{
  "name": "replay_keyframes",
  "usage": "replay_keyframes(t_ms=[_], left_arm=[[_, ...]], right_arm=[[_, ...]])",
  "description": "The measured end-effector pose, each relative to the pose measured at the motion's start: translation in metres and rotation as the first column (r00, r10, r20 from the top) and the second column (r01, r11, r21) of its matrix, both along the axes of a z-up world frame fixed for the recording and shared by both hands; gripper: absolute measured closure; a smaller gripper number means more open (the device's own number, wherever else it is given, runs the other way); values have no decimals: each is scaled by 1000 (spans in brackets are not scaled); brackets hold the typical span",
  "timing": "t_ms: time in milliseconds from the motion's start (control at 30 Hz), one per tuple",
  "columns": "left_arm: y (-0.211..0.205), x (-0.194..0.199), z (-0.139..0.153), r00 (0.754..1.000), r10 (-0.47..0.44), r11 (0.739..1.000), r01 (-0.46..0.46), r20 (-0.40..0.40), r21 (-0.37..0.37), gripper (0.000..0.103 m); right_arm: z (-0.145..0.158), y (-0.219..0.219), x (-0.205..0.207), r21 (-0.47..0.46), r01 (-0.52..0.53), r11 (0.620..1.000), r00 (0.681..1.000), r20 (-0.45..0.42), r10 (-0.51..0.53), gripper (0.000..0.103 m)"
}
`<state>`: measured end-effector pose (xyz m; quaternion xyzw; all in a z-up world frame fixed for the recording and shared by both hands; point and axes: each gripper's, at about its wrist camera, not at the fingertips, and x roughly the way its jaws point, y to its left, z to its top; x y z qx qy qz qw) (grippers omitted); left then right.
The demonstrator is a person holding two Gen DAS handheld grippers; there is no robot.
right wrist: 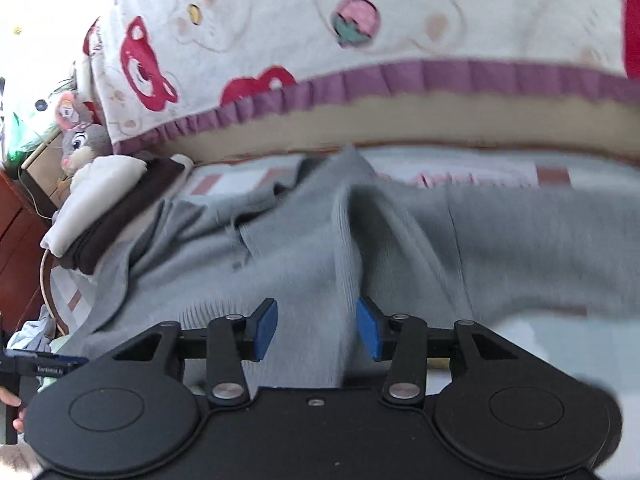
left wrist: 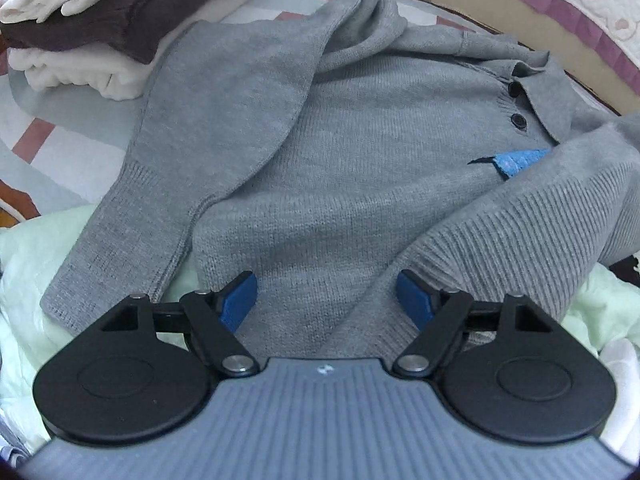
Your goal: Fold clothes
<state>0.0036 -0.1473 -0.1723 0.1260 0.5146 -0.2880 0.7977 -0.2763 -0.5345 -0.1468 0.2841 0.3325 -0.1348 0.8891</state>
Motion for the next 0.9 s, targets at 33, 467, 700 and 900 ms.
replay_keyframes(t_ms=[33,467,700,900], left_arm=[[-1,-1,-1,1000,-4,1000,4,3,3,25],[76,-30,44,990,34,946,-75,-135,-317,25],[95,-31,19,881,188,915,-317,-435,-248,23],[102,-48,4,807,195,871,-404,-558,-279,22]], right_arm=[[-10,-1,1,21,-1,1000,1000,-16,1,50],[12,26,19,73,-242,968,929,305,209,93],[3,15,20,68,-181,981,965,203,164,92],[-29,11,22,137,-133,982,988,98,120,70]])
